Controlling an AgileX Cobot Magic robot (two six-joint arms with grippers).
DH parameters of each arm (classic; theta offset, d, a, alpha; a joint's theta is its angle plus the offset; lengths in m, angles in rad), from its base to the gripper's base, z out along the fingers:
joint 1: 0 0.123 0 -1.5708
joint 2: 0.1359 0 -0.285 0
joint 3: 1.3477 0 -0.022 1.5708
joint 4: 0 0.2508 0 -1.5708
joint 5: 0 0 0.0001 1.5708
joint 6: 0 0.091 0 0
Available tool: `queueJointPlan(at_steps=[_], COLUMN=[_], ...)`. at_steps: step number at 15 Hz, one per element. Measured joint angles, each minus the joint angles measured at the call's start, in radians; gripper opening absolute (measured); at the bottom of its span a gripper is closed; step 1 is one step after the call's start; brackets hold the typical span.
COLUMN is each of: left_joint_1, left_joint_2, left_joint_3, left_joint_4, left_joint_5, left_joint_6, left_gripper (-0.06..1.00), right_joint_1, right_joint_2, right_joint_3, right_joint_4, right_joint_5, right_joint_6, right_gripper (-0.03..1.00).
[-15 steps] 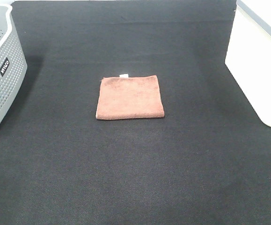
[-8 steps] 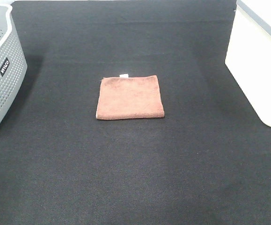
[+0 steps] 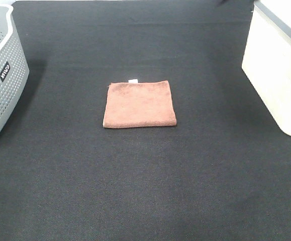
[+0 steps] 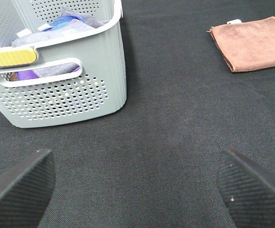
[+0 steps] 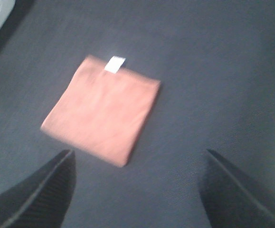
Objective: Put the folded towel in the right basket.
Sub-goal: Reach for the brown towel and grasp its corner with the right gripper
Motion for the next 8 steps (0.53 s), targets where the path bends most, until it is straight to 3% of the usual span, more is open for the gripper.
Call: queueJointPlan(at_steps=[8], left_joint_1=[0.0], left_joint_2=[0.0], left_joint_3=[0.0], left_joint_4=[0.0], left_joint_5=[0.0], left_joint_6=[0.0], left_gripper=[0.87], right_joint_1=[0.018], right_joint_2=[0.388], right_joint_3=[-0.066], right_joint_4=[0.146], right_joint_5=[-0.017], right_joint_6=[0.002], right_gripper=[0.69])
